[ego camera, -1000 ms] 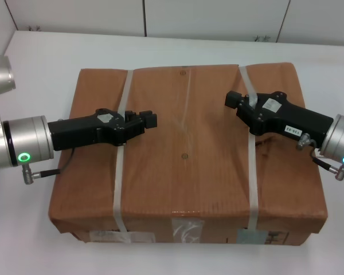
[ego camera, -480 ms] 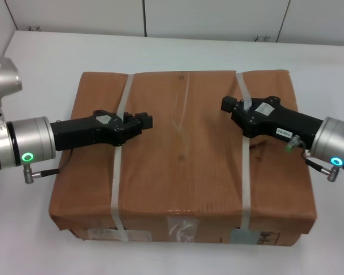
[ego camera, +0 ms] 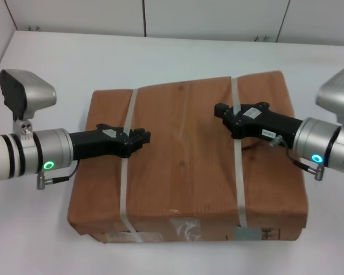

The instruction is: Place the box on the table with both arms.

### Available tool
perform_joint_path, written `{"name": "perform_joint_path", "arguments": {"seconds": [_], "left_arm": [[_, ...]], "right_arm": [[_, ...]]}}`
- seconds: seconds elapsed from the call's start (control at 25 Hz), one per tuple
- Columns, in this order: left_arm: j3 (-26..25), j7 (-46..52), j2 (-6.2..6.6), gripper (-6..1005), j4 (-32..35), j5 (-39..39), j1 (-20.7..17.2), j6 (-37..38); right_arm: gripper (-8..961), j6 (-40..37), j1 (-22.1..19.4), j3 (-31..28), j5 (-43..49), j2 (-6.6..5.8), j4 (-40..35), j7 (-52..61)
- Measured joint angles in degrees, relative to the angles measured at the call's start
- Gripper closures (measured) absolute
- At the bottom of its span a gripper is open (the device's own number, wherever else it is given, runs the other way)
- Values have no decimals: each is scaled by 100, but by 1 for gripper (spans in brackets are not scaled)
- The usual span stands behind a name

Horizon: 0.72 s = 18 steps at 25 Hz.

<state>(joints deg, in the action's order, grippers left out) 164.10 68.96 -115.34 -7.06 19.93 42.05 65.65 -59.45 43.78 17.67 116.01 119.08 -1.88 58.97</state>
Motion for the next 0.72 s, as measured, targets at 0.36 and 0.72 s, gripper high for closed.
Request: {"name": "perform_joint_path", "arguments": {"seconds": [0.36, 0.72], "left_arm": [[-1, -110, -111, 856, 76, -164, 84, -717], [-1, -141, -119, 819, 137, -239, 87, -988]], "right_arm": [[927, 1299, 380, 33, 43, 1, 531, 27], [926, 1505, 402, 25, 48, 1, 657, 59]]}}
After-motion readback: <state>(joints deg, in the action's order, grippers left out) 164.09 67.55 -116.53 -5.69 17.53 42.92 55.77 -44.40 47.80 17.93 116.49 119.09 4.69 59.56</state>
